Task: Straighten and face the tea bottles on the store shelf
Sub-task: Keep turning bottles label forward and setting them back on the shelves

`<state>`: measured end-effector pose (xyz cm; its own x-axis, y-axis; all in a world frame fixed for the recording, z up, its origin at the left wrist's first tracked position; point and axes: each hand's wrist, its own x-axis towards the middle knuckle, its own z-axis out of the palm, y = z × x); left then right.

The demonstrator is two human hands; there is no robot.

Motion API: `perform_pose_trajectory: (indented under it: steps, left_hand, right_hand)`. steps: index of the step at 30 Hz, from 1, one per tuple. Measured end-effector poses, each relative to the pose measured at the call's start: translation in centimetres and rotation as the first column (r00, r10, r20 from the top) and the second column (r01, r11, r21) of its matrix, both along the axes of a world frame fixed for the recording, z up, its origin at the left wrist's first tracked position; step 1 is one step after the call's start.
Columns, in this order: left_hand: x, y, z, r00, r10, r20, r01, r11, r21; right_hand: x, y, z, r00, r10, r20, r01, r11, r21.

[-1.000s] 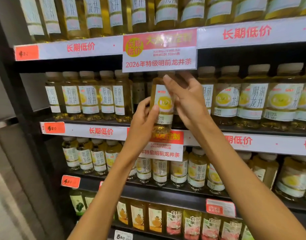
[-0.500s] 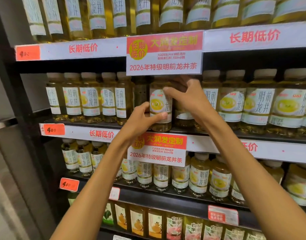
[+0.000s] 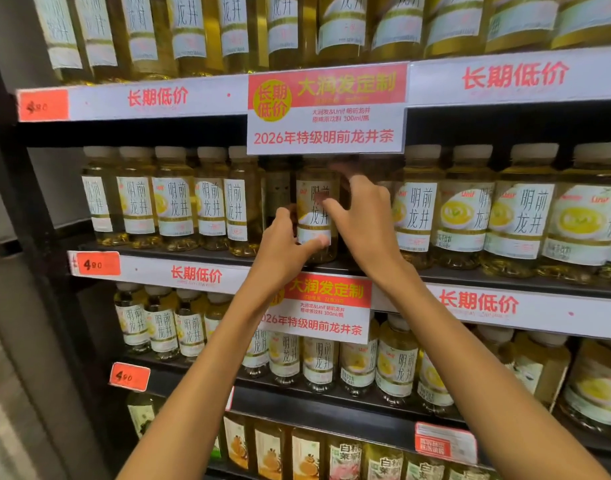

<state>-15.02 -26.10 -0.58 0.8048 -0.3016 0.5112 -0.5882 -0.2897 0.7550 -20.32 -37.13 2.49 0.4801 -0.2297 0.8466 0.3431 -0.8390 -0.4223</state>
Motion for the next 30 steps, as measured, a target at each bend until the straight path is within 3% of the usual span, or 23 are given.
perform_pose_trajectory:
  steps: [4,9,11,13,15,18,24,27,30]
  left_hand:
    - [0.0,-0.2,0.0,1.000,0.011,-0.020,-0.011,1.000,0.017]
    - [-0.7,-0.6,0.4,0.990,0.128,0.057,-0.133,0.986,0.098]
    - [-1.4,-0.8,0.3,0.960,0.228,0.162,-0.240,0.969,0.060]
    - [-2.7,-1.1,0.1,0.909,0.316,0.272,-0.308,0.949,-0.073]
    - [-4.1,-1.7,-0.4,0.883,0.324,0.339,-0.275,0.944,-0.185]
    - [-5.5,-3.0,-1.0,0.906,0.228,0.357,-0.173,0.968,-0.180]
    - [-5.9,-4.5,-1.9,0.942,0.146,0.302,-0.107,0.984,-0.143]
    - [-5.9,-5.0,-2.2,0.953,0.128,0.273,-0.085,0.983,-0.165]
    - [-6.0,-5.4,-2.5,0.959,0.105,0.262,-0.068,0.987,-0.148]
  right_hand:
    - [-0.2,-0.3,-0.2,0.993,-0.015,-0.114,0.009,0.999,-0.054]
    - [-2.4,-1.6,0.8,0.984,-0.118,0.133,0.132,0.986,-0.098]
    - [-2.6,-2.6,1.6,0.938,-0.290,0.192,0.329,0.920,-0.214]
    - [-2.3,-3.5,2.2,0.865,-0.492,0.100,0.490,0.783,-0.383]
    - [-1.8,-3.8,2.7,0.826,-0.562,-0.030,0.492,0.747,-0.446]
    - [-1.1,-4.1,2.5,0.811,-0.583,-0.051,0.498,0.734,-0.462]
    - [-1.3,-4.5,1.6,0.807,-0.577,0.122,0.568,0.703,-0.428]
    - [-1.9,-4.4,0.5,0.837,-0.504,0.213,0.547,0.769,-0.329]
    - [-2.9,-4.2,-1.2,0.879,-0.324,0.348,0.403,0.897,-0.183]
